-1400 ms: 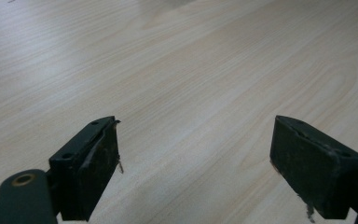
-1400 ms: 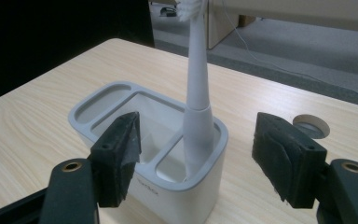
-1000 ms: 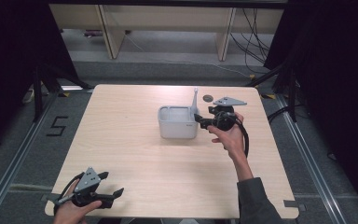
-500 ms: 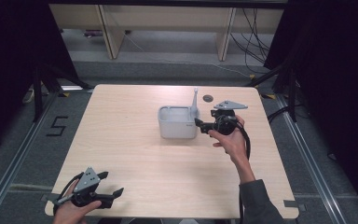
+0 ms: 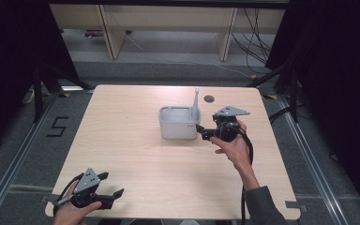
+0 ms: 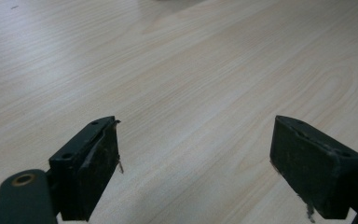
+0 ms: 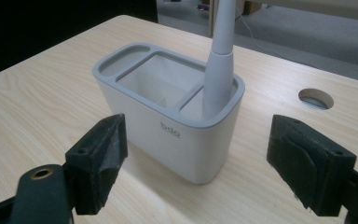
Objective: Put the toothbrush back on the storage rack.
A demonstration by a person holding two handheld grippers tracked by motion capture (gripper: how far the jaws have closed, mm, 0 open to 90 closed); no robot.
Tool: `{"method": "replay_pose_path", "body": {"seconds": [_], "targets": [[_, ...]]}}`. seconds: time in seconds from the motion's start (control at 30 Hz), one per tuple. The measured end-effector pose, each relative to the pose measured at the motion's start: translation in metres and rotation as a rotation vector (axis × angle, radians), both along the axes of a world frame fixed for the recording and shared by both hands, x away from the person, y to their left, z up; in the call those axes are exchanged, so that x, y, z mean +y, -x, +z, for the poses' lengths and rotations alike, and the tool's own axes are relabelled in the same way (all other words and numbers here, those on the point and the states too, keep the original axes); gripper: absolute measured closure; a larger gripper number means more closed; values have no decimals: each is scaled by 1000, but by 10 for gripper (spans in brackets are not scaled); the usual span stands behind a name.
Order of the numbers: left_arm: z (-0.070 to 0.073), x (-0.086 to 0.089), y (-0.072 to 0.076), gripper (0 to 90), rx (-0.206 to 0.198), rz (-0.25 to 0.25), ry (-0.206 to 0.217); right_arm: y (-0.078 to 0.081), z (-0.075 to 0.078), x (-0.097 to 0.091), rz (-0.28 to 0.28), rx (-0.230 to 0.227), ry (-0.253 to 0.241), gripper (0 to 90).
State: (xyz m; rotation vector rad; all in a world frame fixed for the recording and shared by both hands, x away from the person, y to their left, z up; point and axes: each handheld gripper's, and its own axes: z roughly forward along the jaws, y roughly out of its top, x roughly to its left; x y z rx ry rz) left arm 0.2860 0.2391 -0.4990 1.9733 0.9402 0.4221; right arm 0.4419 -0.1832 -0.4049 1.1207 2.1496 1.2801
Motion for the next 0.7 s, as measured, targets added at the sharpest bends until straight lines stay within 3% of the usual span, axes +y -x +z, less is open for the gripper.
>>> {"method": "replay_pose_path", "body": {"seconds": [0.03, 0.07, 0.13, 0.23, 0.7], "targets": [[0, 0, 0, 148, 0, 0, 0, 2, 0, 1, -9, 12, -4, 207], [0, 0, 0, 148, 0, 1, -1, 2, -1, 0, -5, -12, 6, 204], [1, 0, 1, 148, 1, 4, -2, 3, -1, -1, 0, -11, 16, 204], [0, 0, 1, 149, 3, 7, -6, 8, -2, 2, -13, 8, -5, 203], [-1, -1, 0, 148, 5, 1, -1, 28, -13, 2, 35, 19, 31, 199]]}}
